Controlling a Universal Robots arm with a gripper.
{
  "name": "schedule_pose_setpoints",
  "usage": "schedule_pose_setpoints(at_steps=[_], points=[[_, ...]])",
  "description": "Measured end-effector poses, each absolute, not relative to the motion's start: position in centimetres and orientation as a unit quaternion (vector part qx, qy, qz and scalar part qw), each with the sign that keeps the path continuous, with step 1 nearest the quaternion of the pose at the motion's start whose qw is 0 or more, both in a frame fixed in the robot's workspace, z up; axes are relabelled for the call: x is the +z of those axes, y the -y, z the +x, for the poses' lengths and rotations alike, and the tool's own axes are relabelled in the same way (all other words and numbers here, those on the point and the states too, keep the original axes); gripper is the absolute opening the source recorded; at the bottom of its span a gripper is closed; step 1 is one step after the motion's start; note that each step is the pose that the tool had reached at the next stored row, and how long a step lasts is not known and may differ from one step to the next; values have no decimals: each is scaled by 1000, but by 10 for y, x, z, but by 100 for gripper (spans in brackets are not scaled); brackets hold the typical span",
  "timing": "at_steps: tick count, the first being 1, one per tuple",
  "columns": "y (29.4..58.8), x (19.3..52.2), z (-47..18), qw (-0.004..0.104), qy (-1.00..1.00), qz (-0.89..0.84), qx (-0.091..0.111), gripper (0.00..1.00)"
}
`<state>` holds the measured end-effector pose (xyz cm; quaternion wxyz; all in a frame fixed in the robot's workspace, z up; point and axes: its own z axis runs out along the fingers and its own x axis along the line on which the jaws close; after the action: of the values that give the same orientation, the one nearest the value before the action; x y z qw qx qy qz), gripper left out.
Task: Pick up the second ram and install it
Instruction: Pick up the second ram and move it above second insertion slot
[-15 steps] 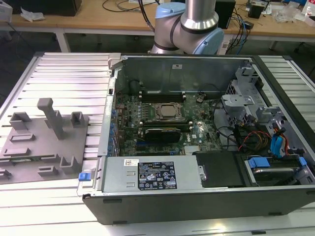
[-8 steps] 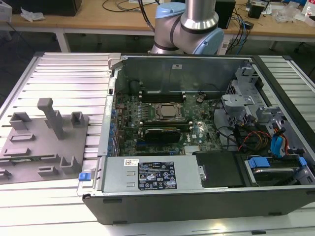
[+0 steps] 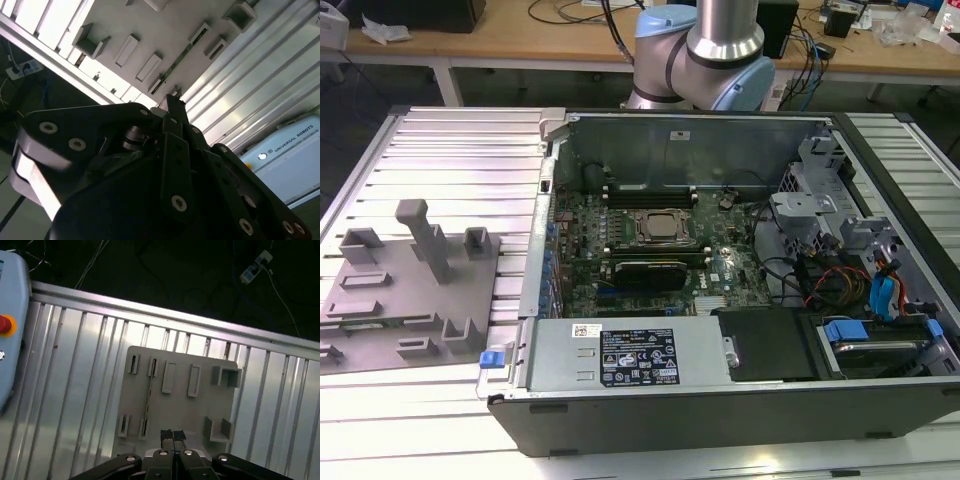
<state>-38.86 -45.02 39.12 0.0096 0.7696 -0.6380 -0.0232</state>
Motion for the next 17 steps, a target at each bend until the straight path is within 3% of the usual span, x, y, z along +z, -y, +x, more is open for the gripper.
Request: schedule_pose_setpoints(at_steps=[17], points=[[450,391,-389,6,726,688,-24,11]])
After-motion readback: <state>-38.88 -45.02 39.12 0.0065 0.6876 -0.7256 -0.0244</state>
